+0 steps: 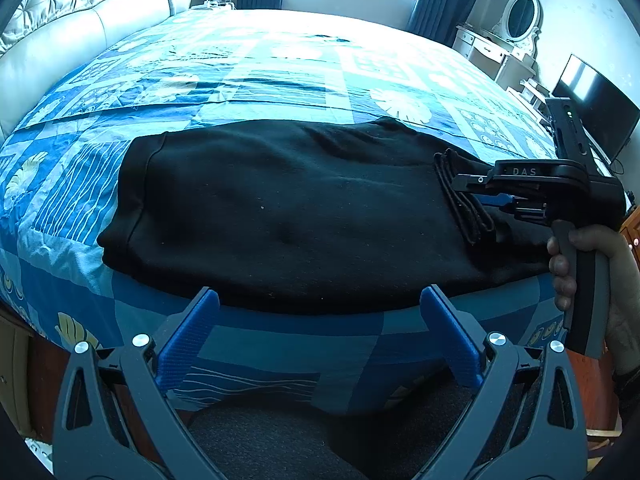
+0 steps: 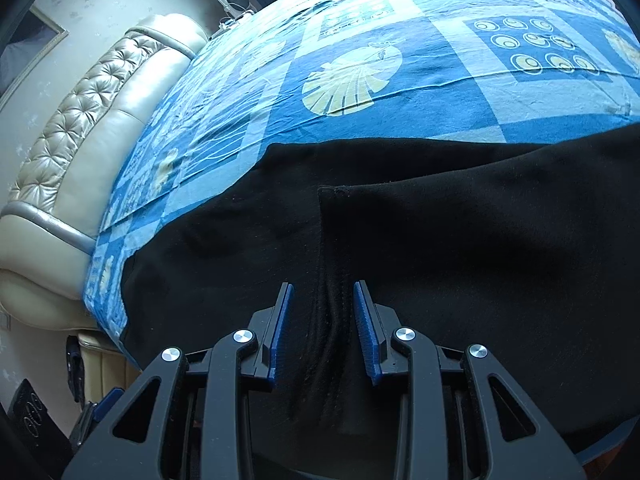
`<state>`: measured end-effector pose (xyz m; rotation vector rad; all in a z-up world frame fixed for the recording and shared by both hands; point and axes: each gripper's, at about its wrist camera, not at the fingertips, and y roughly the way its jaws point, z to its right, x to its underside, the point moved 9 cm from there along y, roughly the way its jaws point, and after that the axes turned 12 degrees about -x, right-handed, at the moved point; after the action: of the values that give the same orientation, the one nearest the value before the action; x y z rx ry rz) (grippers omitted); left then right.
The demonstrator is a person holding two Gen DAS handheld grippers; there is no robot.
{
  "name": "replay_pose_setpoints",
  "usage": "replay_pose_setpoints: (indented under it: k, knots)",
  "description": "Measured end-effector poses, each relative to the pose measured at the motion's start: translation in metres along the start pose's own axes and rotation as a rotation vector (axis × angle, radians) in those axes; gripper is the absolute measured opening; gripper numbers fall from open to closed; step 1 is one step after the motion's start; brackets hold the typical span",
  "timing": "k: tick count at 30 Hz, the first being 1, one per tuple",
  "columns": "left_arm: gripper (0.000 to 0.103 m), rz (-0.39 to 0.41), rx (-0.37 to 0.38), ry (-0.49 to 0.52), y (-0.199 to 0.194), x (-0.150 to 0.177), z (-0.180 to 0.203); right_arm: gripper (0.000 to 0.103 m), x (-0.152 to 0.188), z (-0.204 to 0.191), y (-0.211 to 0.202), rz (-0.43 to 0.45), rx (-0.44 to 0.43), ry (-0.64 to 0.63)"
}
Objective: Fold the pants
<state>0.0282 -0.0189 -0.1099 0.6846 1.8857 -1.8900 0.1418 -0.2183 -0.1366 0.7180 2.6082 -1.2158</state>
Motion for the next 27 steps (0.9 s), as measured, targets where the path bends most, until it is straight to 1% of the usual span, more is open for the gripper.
replay_pose_setpoints:
  k: [2,3,9,11,12,13,16,18,23,27]
  knots:
    - [0.101,-0.004,-0.001,-0.005,0.001,0.0,-0.001,0.035,0.002,-0.002,0.0,0.007,-0.011,-0.002]
    - [0.101,-0.006,-0.001,-0.007,0.001,-0.001,-0.002,0.039,0.004,-0.002,0.0,0.011,-0.022,0.0]
    - [0.101,-0.011,-0.001,-0.012,0.003,-0.001,-0.004,0.046,0.003,-0.003,0.003,0.04,-0.067,0.015]
    - [0.101,-0.012,-0.001,-0.013,0.003,-0.001,-0.004,0.048,0.004,-0.003,0.007,0.029,-0.076,0.018]
    - [0.101,-0.012,0.0,-0.013,0.003,-0.001,-0.004,0.053,0.004,-0.002,0.01,0.017,-0.091,0.023]
    - [0.101,-0.013,0.0,-0.014,0.004,-0.001,-0.005,0.055,0.004,-0.002,0.013,0.009,-0.109,0.029]
    - [0.101,-0.018,0.007,-0.024,0.005,-0.001,-0.007,0.059,0.001,-0.003,0.013,0.004,-0.15,0.063]
    - [0.101,-0.02,0.014,-0.034,0.004,-0.002,-0.011,0.06,-0.002,-0.008,0.006,0.019,-0.172,0.059]
    - [0.101,0.001,0.03,-0.083,0.0,-0.015,-0.033,0.06,-0.009,-0.026,-0.024,0.097,-0.282,0.039]
    - [0.101,0.022,0.04,-0.152,-0.001,-0.031,-0.066,0.06,-0.005,-0.03,-0.046,0.114,-0.301,0.02]
